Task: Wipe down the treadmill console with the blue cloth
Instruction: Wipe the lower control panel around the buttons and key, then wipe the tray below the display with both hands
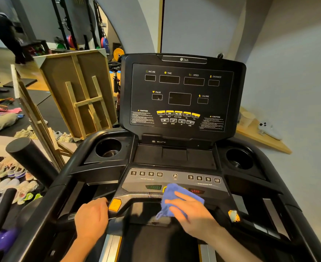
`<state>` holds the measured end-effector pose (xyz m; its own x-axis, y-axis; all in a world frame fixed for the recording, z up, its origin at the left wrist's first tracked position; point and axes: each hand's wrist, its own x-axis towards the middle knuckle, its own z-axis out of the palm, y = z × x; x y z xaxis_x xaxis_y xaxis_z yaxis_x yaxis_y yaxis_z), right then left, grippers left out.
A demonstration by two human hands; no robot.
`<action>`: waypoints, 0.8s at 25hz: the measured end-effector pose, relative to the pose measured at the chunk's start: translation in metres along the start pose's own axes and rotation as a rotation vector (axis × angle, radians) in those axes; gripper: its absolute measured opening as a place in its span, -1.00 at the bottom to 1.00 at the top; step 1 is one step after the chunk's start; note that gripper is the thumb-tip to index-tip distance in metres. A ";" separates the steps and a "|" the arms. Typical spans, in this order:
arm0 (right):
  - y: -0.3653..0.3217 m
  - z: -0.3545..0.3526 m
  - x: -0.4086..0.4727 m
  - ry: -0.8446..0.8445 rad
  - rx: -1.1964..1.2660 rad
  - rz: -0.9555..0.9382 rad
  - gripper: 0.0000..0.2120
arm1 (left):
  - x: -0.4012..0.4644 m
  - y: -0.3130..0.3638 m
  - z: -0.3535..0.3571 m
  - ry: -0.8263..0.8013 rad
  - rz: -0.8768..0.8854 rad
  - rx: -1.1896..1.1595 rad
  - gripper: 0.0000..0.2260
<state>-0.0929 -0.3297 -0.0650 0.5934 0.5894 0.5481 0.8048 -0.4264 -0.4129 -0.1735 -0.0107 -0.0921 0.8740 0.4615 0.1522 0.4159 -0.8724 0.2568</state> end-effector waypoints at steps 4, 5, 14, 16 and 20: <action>0.010 -0.046 0.013 0.252 0.329 0.528 -0.71 | 0.000 0.001 0.000 -0.013 0.042 0.005 -0.79; 0.008 -0.056 0.026 0.308 0.466 0.422 -0.67 | -0.001 0.002 -0.003 -0.015 0.060 0.004 -0.79; -0.024 -0.027 0.068 0.278 0.406 0.778 -0.76 | 0.032 0.070 -0.038 0.184 0.015 -0.602 -0.87; -0.029 -0.004 0.076 0.047 0.334 0.818 -0.46 | 0.032 0.087 -0.041 0.187 0.120 -0.608 -0.88; -0.022 0.014 0.062 -0.157 0.181 0.737 -0.09 | 0.039 0.113 -0.043 0.119 0.254 -0.578 -0.88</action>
<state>-0.0744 -0.2747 -0.0319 0.9558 0.2933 -0.0185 0.1806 -0.6357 -0.7505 -0.1026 -0.0846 -0.0161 0.8797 0.2953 0.3727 -0.0323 -0.7448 0.6665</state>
